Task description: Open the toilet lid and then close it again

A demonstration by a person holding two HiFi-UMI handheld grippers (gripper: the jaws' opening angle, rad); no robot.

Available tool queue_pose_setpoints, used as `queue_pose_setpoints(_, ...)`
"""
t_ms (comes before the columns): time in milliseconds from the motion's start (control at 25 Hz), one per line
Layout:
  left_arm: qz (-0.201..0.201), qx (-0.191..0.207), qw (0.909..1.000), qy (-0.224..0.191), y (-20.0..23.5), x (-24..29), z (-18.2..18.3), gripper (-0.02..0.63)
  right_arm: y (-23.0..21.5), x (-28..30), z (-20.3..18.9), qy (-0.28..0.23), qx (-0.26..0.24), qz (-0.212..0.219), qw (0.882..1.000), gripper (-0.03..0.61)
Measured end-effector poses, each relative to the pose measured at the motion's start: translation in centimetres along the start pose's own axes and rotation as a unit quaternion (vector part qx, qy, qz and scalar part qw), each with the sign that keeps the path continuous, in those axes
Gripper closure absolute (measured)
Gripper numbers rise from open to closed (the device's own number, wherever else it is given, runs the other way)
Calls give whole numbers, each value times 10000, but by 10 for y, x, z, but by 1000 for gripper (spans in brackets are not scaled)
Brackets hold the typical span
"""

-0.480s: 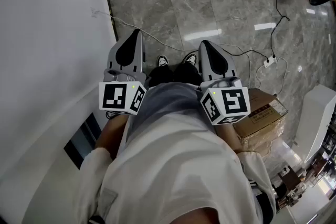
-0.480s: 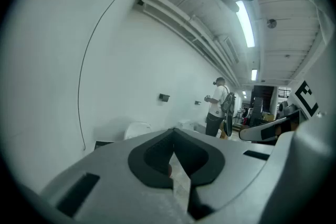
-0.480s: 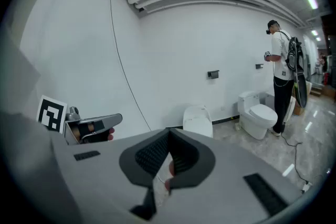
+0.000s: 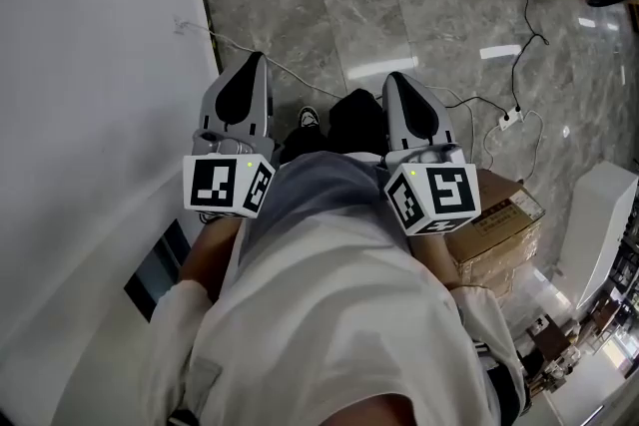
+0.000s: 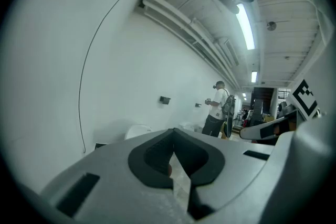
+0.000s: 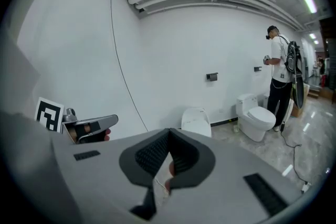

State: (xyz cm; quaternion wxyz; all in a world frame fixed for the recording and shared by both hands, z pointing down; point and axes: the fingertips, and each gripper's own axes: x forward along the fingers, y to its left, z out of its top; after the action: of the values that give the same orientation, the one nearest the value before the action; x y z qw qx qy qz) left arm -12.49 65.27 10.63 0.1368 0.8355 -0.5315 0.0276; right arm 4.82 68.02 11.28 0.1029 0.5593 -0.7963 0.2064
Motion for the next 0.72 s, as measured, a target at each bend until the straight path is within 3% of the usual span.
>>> queue_pose_setpoints(360, -35, -22, 10000, -68, 9, 26, 11, 606, -12, 29, 19, -105, 136, 256, 9995, 568)
queue_pose_setpoints(720, -3, -3, 10000, 0, 12, 107, 23, 606, -65, 90, 52, -123, 178, 353, 9991, 568)
